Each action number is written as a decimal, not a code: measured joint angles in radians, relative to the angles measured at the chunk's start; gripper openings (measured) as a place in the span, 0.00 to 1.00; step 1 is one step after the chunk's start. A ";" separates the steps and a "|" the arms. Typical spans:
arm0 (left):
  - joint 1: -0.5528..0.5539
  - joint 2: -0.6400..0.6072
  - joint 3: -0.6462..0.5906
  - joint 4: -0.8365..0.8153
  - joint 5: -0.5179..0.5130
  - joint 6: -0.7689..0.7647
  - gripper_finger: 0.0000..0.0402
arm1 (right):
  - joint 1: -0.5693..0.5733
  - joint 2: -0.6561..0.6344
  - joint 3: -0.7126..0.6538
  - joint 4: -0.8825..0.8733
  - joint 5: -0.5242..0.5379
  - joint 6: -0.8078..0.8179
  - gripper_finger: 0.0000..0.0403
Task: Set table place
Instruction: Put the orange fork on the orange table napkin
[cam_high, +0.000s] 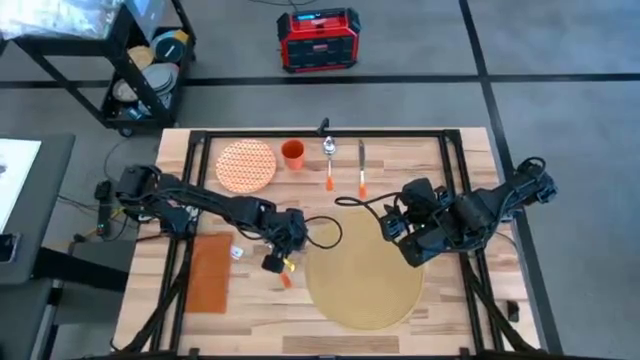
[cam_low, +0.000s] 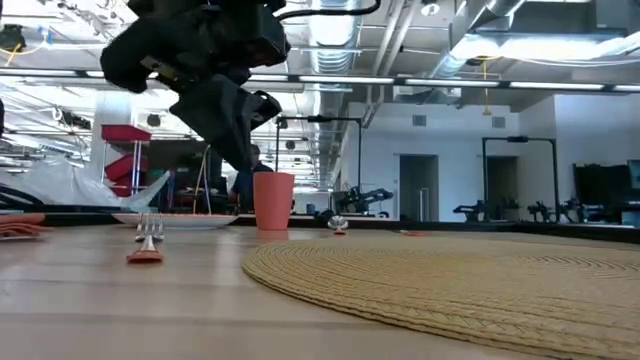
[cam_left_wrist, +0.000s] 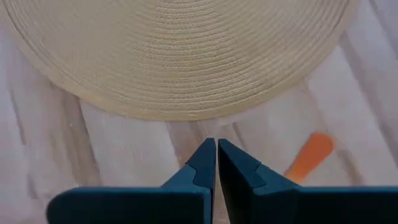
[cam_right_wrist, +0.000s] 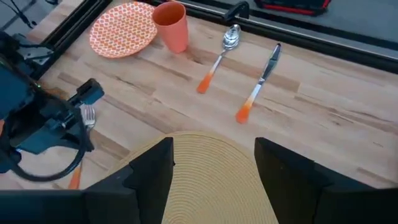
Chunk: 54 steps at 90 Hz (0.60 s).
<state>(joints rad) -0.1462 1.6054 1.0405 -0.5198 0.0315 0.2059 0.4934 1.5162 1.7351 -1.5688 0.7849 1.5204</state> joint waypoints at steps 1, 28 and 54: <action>0.001 0.000 0.000 -0.001 -0.001 -0.006 0.00 | 0.000 0.000 0.000 0.000 0.000 0.000 0.53; 0.003 -0.001 0.000 -0.034 0.000 0.070 0.00 | -0.005 0.000 0.000 0.000 0.000 0.000 0.53; 0.003 -0.001 0.000 -0.304 0.042 0.186 0.21 | -0.005 0.000 0.000 0.003 0.002 -0.001 0.53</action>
<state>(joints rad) -0.1429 1.6047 1.0405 -0.8243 0.0734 0.3924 0.4885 1.5163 1.7353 -1.5655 0.7872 1.5192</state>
